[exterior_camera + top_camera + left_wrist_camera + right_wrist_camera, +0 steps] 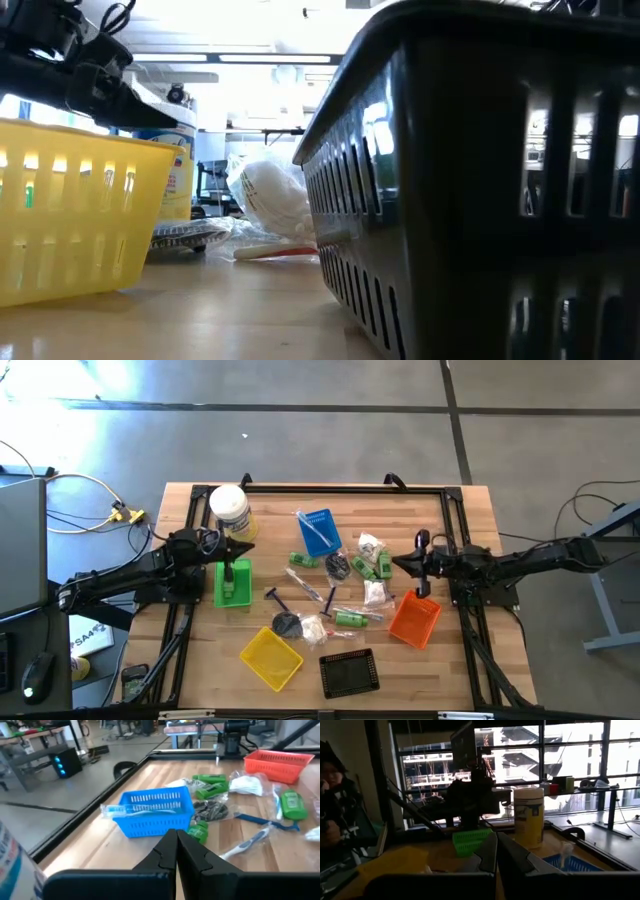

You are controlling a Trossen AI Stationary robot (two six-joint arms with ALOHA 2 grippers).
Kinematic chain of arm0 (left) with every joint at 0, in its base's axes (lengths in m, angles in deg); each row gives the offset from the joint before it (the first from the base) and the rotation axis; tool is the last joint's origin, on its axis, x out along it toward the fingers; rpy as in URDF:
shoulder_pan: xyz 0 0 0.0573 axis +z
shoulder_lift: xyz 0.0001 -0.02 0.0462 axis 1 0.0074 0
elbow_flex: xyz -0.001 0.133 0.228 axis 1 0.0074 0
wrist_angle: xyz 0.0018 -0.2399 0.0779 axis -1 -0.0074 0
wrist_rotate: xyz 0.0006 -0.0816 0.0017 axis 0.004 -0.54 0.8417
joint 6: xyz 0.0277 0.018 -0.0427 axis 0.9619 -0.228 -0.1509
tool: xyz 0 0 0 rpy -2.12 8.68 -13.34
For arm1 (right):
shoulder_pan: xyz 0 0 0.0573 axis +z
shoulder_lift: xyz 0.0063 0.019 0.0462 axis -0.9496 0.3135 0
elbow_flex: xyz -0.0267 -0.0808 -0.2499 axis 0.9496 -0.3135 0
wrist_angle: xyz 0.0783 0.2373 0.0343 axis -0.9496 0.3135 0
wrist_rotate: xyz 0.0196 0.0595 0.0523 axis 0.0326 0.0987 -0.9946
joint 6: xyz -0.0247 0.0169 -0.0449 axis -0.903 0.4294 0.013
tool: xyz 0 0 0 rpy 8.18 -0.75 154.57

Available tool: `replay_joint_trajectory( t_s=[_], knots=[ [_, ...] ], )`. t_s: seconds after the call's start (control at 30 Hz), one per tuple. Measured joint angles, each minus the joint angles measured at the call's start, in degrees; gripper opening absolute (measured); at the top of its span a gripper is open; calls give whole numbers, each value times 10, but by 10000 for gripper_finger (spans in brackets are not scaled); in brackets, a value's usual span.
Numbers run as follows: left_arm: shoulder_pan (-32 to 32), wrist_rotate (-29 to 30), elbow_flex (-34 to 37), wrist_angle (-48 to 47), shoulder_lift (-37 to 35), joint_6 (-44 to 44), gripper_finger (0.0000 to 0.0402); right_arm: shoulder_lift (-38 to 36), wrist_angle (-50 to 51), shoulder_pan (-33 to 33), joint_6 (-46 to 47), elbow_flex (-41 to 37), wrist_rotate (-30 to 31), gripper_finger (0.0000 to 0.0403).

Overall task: Pick & Place Travel size toiletries
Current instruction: Put the blue razor into the yellow bin

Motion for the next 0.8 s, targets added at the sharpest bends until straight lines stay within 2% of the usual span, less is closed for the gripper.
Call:
replay_joint_trajectory(
  t_s=[0.2, 0.33, 0.53, 0.8],
  knots=[
    [0, -1, 0, 16, 0, 20, 0, 6, -12, 0, 15, 0, -26, 3],
    [0, -1, 0, -3, 0, 42, 0, 12, -11, 1, -7, 2, -92, 3],
    [0, -1, 0, -8, 0, 53, 0, 51, 10, 0, -15, 53, 7, 3],
    [0, -1, 0, -2, 0, 63, 0, 183, 179, 0, -38, 205, 27, 3]
  ],
)
